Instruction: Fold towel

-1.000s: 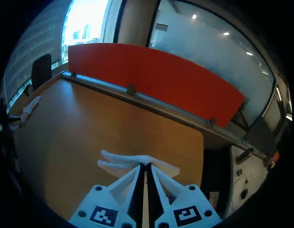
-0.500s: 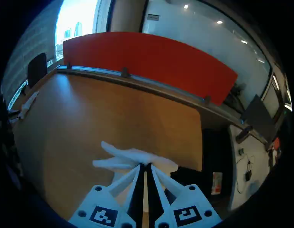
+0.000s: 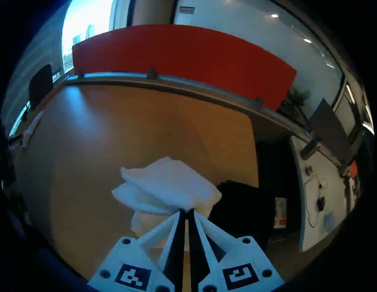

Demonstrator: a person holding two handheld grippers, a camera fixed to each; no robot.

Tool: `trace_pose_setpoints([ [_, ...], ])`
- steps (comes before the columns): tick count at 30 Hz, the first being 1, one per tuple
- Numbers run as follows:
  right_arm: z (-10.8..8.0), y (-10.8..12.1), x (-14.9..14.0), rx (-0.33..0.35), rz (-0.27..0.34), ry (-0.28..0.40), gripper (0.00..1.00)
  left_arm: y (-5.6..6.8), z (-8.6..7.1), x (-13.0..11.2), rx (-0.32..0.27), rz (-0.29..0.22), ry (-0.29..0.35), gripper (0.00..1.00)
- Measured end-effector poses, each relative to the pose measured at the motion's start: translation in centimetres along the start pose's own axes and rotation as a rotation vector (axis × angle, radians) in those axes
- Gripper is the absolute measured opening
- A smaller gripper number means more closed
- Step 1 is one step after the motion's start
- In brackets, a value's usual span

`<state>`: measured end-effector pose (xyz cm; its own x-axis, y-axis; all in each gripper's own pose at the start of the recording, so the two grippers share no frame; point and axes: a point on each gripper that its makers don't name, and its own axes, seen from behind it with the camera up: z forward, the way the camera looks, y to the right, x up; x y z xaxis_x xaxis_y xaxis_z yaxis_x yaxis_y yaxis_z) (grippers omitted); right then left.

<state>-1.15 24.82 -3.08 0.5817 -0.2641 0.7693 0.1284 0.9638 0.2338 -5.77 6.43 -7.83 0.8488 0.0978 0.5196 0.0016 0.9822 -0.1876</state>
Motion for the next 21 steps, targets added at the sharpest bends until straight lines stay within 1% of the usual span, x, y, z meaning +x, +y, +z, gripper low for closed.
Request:
trace_pose_setpoints([
  [11,1.4,1.3,-4.4,-0.041,-0.017,-0.099,0.05,0.0,-0.2,-0.1,0.005,0.002,-0.002,0.91],
  [21,2.6,1.5,-7.0,-0.058,-0.019,-0.155,0.05,0.1,-0.4,-0.1,0.011,0.003,-0.002,0.91],
])
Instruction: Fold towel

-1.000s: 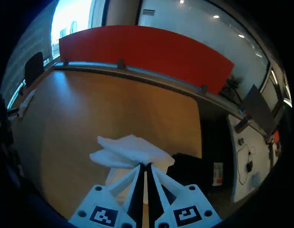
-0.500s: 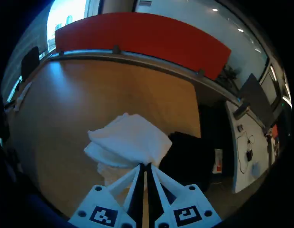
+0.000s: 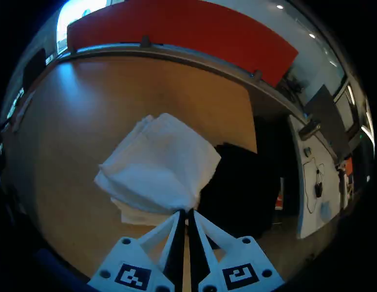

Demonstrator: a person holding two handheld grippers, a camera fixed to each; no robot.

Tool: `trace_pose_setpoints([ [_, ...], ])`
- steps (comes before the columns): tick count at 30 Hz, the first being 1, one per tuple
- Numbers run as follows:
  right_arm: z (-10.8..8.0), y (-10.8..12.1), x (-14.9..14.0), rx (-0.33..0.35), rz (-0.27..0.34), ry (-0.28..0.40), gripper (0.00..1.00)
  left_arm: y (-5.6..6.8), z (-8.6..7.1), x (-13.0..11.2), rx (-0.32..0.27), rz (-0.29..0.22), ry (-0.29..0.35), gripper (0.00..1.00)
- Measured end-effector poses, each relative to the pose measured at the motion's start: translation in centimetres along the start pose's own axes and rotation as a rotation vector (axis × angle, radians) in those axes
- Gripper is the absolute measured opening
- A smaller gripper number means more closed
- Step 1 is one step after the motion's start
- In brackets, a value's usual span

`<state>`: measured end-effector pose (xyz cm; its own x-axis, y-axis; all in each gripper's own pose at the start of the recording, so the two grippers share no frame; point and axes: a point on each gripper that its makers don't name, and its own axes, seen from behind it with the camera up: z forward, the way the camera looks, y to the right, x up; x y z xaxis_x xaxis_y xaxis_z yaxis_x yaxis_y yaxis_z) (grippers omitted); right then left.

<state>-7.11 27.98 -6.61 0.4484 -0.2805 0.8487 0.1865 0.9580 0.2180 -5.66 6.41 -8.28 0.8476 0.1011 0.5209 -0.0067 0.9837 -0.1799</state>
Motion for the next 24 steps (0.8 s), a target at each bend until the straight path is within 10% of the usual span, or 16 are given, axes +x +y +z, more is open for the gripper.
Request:
trace_pose_setpoints([
  [24,3.1,0.7,-4.1,-0.053,0.033,-0.085,0.05,0.4,-0.4,0.1,0.008,0.013,-0.002,0.91],
])
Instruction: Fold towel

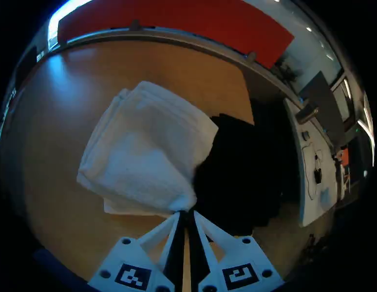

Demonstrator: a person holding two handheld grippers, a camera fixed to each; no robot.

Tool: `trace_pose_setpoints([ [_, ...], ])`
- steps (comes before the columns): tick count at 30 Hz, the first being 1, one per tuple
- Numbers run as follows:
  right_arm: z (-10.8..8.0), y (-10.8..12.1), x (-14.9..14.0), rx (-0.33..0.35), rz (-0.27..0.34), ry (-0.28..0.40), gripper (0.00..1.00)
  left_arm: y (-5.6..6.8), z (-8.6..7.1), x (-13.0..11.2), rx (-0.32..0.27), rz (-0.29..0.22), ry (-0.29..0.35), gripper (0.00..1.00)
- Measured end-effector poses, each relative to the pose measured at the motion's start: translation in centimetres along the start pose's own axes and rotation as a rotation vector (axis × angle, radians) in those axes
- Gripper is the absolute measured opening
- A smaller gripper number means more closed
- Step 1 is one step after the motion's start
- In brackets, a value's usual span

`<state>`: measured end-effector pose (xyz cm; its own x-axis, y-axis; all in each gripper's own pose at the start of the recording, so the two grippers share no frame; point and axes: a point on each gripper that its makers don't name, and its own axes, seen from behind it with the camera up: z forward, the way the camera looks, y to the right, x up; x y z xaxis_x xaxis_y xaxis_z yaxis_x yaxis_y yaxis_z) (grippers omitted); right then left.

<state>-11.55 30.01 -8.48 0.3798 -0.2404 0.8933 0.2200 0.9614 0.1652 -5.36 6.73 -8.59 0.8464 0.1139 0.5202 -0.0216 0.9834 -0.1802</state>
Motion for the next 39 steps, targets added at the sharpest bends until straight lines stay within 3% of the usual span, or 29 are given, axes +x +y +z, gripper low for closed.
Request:
trace_pose_setpoints([
  [23,1.3,-0.4,-0.9,-0.017,0.075,0.003,0.06,0.1,0.1,0.0,0.002,0.003,-0.004,0.91],
  [32,0.7,-0.4,-1.3,-0.028,0.103,0.020,0.19,0.0,0.2,0.1,0.003,-0.001,-0.001,0.91],
  [39,-0.1,-0.4,-1.3,-0.052,0.126,0.053,0.19,0.1,0.5,0.4,-0.001,-0.004,0.005,0.91],
])
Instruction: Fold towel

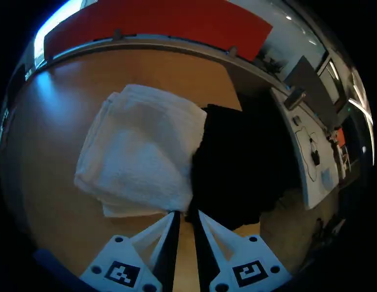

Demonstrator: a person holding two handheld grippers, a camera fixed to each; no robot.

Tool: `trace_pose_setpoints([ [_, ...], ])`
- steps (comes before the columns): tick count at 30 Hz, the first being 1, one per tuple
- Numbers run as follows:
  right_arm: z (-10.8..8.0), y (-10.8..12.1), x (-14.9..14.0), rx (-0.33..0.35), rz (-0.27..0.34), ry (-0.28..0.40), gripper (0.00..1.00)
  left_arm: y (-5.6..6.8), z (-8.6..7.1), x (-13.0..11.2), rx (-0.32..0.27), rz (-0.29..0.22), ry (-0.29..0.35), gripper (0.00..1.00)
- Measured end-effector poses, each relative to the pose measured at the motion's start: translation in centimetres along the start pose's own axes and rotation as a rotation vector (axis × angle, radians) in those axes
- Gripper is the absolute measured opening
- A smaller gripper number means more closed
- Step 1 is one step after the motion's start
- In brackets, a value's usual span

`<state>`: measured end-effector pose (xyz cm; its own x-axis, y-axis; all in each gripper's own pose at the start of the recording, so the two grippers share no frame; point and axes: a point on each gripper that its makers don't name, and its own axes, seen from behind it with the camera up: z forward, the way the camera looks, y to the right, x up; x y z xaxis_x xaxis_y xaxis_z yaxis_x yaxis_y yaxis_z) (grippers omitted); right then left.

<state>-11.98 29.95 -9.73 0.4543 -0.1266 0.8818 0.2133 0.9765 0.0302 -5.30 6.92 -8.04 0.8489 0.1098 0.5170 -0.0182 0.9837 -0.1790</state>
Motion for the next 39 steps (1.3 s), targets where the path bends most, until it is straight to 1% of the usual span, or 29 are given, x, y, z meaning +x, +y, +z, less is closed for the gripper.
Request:
trace_pose_setpoints([
  [5,-0.6,-0.1,-0.2,-0.012,0.007,0.008,0.19,0.0,0.1,0.3,-0.005,0.000,0.010,0.91],
  [8,-1.0,0.0,-0.3,-0.023,0.018,0.013,0.26,0.0,0.1,0.4,-0.006,-0.004,0.014,0.91],
  [11,-1.4,0.2,-0.3,-0.032,0.035,0.027,0.27,-0.2,0.0,0.4,-0.007,-0.009,0.017,0.91],
  [13,-1.7,0.2,-0.2,-0.036,0.048,0.039,0.33,-0.3,0.0,0.4,-0.008,-0.011,0.019,0.91],
  [16,-2.1,0.1,0.0,-0.039,0.067,0.063,0.60,-0.4,-0.1,0.4,-0.009,-0.012,0.022,0.91],
  [17,-2.3,0.0,0.2,-0.040,0.074,0.073,0.70,-0.5,-0.1,0.4,-0.009,-0.012,0.023,0.91],
  [19,-2.6,-0.1,0.3,-0.041,0.082,0.086,0.82,-0.5,-0.2,0.5,-0.010,-0.012,0.026,0.91],
  [20,-2.7,-0.2,0.4,-0.042,0.085,0.092,0.84,-0.5,-0.2,0.5,-0.011,-0.011,0.028,0.91],
  [25,-3.4,-0.6,0.9,-0.044,0.093,0.120,0.85,-0.7,-0.2,0.8,-0.016,-0.009,0.037,0.91],
  [33,-5.1,-1.6,2.4,-0.047,0.096,0.185,0.85,-0.8,-0.2,1.3,-0.023,-0.009,0.052,0.91],
  [39,-6.6,-2.2,3.9,-0.051,0.118,0.256,0.85,-0.7,-0.4,1.4,-0.025,-0.010,0.059,0.91],
])
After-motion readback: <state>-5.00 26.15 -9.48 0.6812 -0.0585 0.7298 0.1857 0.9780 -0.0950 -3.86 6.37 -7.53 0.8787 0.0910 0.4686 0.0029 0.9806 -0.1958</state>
